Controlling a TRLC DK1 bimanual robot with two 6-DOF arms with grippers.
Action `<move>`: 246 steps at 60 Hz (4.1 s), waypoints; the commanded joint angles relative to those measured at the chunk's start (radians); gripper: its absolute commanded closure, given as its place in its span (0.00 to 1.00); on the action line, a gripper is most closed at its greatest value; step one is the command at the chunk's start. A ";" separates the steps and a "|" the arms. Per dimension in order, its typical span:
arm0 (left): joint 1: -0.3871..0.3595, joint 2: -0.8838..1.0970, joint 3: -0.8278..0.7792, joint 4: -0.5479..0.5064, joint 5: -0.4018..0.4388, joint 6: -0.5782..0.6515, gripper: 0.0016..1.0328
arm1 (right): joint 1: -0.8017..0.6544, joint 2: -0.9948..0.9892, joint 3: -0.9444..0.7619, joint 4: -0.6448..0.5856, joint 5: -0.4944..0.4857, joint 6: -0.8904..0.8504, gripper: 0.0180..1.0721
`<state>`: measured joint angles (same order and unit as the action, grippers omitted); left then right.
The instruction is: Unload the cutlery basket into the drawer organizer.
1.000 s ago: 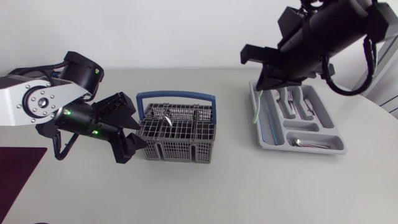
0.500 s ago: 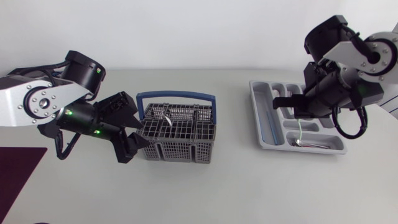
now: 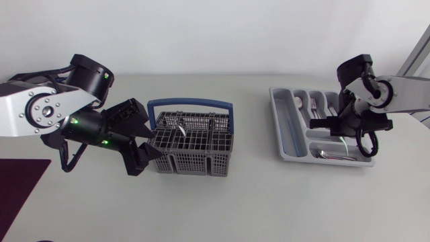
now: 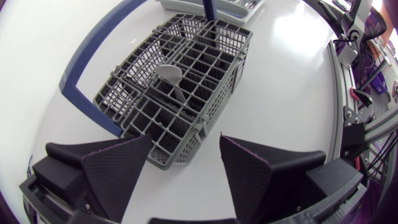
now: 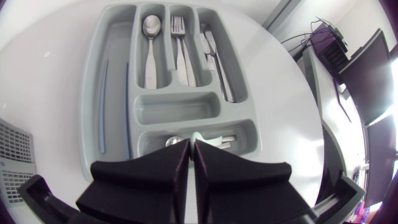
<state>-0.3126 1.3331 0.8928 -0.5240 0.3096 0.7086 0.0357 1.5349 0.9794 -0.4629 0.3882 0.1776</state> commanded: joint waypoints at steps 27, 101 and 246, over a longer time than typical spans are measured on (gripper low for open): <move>0.007 -0.045 0.001 0.002 0.005 0.029 0.09 | 0.021 0.188 -0.001 0.104 0.094 0.043 0.51; 0.017 -0.115 -0.078 0.007 0.006 0.011 0.08 | 0.776 -0.182 0.044 -0.076 0.011 0.103 0.07; -0.145 0.225 0.140 0.171 -0.185 1.098 0.80 | 0.834 -0.271 -0.254 0.388 -0.385 -0.194 0.06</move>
<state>-0.4484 1.5291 1.0393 -0.3519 0.1379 1.7638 0.8631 1.2644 0.7612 -0.0818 0.0036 -0.0017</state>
